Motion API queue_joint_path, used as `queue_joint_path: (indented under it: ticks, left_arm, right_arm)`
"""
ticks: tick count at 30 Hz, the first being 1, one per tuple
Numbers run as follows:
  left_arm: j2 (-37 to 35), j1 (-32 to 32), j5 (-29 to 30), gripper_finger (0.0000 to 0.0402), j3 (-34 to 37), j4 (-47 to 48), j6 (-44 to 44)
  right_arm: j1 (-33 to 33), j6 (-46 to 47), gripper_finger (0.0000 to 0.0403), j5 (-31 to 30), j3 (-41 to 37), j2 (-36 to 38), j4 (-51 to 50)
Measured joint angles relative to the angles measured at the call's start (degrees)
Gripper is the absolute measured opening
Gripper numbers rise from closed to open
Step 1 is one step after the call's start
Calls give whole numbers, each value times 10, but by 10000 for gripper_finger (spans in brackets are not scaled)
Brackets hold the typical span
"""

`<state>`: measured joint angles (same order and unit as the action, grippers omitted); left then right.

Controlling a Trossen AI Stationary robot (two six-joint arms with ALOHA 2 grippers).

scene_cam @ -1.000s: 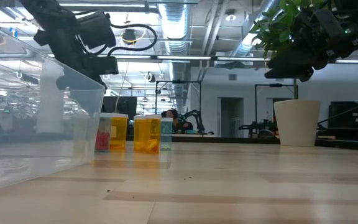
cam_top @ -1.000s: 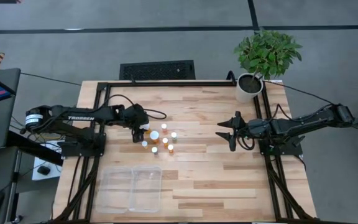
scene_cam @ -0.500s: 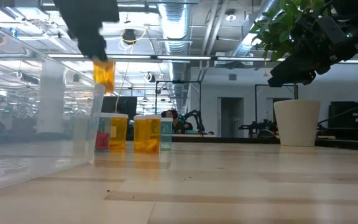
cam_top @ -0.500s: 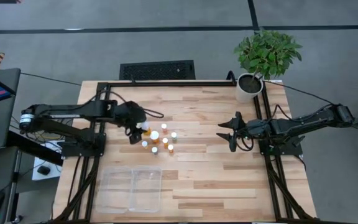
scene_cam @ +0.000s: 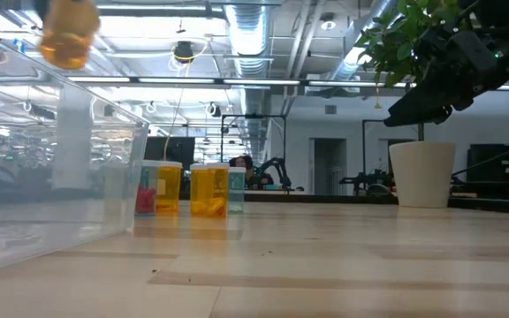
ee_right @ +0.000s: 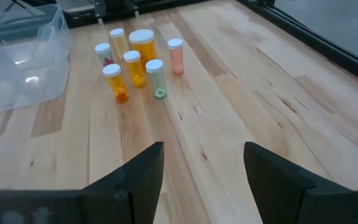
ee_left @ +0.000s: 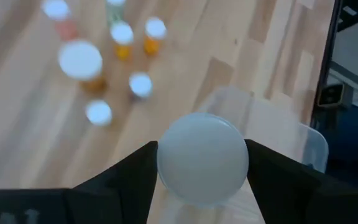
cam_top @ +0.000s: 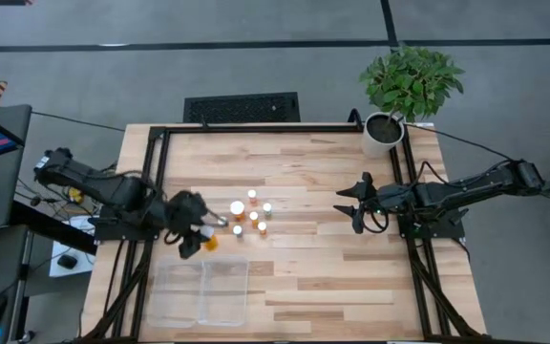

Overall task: Pick and place medicine bottles into bin by pill shape (circle, oval)
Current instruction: Put the large orange pill bottle into the left transparent bin

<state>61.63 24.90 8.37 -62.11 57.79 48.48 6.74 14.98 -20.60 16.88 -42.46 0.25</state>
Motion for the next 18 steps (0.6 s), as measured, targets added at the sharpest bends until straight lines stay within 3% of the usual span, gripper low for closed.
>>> queue_joint_path:
  ticks: [12, 18]
  left_arm:
    - [45, 238, 102, 220, 0, 24, 313]
    - [95, 319, 116, 223, 0, 70, 399]
  right_arm:
    - [0, 0, 234, 2, 0, 0, 0]
    - [0, 1, 234, 2, 0, 0, 1]
